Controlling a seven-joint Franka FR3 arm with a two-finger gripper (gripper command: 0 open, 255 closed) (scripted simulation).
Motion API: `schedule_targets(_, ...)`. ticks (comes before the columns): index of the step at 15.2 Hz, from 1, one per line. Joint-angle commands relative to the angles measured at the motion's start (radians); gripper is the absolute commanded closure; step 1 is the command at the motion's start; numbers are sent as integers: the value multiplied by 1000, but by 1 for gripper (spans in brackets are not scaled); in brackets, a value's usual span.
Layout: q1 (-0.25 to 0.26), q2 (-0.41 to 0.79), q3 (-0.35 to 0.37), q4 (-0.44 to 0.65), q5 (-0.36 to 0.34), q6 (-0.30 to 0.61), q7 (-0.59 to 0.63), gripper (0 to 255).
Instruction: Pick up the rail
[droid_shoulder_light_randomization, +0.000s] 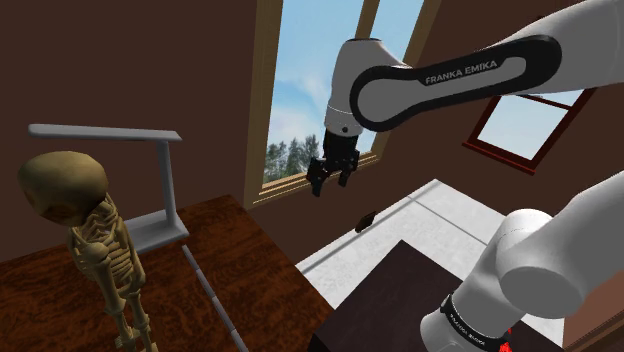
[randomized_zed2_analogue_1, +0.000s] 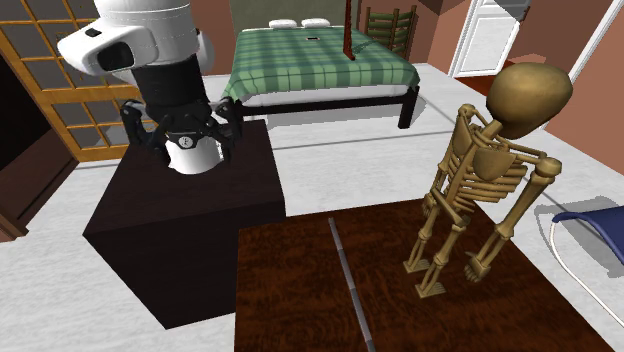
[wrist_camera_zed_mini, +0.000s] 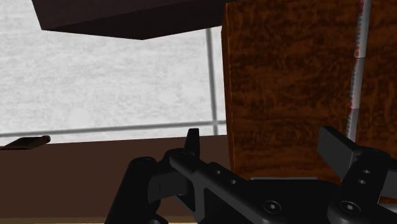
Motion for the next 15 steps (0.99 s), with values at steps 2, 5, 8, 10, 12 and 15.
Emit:
schedule_targets(2,9,103,25,23,0,85,31,0)
schedule_targets(5,21,209,50,56,-7,161,69,0)
schedule_targets(8,33,318,72,100,-25,228,110,0)
schedule_targets(10,43,392,83,136,-42,268,140,0)
schedule_targets(12,54,468,91,177,-62,302,170,0)
schedule_targets(15,78,581,95,249,-96,345,214,0)
